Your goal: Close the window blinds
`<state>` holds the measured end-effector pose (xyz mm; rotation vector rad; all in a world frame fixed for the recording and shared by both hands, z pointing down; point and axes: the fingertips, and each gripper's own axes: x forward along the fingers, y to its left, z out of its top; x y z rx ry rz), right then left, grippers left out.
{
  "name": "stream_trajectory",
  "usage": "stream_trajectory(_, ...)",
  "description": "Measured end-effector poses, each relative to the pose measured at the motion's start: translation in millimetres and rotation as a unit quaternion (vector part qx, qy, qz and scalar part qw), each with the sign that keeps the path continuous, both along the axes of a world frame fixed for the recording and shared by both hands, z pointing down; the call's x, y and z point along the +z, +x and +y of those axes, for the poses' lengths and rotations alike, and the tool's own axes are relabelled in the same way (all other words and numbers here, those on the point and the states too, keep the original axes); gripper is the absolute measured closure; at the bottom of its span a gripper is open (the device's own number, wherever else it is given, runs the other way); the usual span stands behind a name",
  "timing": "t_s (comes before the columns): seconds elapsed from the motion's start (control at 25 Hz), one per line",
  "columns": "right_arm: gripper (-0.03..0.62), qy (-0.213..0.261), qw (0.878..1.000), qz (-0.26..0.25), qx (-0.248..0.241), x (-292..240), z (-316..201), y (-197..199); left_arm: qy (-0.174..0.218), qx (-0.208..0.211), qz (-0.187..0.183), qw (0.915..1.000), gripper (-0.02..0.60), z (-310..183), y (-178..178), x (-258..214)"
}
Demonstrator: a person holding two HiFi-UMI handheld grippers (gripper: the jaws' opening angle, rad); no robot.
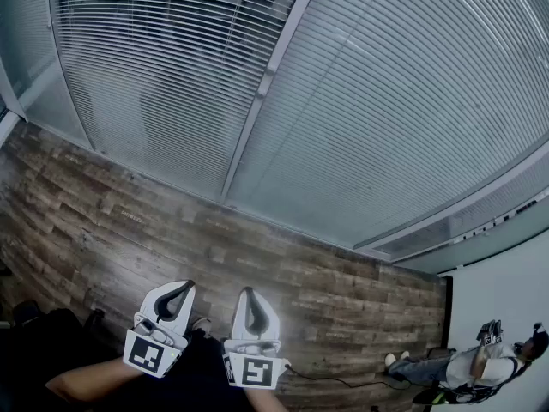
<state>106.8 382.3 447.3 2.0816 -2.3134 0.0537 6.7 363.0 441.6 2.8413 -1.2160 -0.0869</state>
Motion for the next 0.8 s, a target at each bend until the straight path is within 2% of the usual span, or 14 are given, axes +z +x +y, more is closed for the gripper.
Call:
stream_trajectory(0.24, 0.592, 0.014, 1.0, -0.024, 0.007, -5, 1, 3, -0.005, -0.001, 0.004, 1.0, 0.58, 1, -2, 3)
stream_trajectory(0.4, 0.592, 0.002, 1.0, -0.02, 0.014, -1, 1, 11, -0.002, 0.0, 0.002, 1.0, 0.58, 0, 1, 2)
stream_trajectory(0.6, 0.591, 0.006, 1.0, -0.022, 0.006, -4, 2, 17, -0.006, 0.003, 0.016, 0.9998, 0.58, 2, 13, -3)
stream_trajectory(0.8, 0.591, 0.001, 1.0, -0.024, -0.004, 4, 1, 14, -0.006, 0.002, -0.004, 1.0, 0.58, 10, 9, 10)
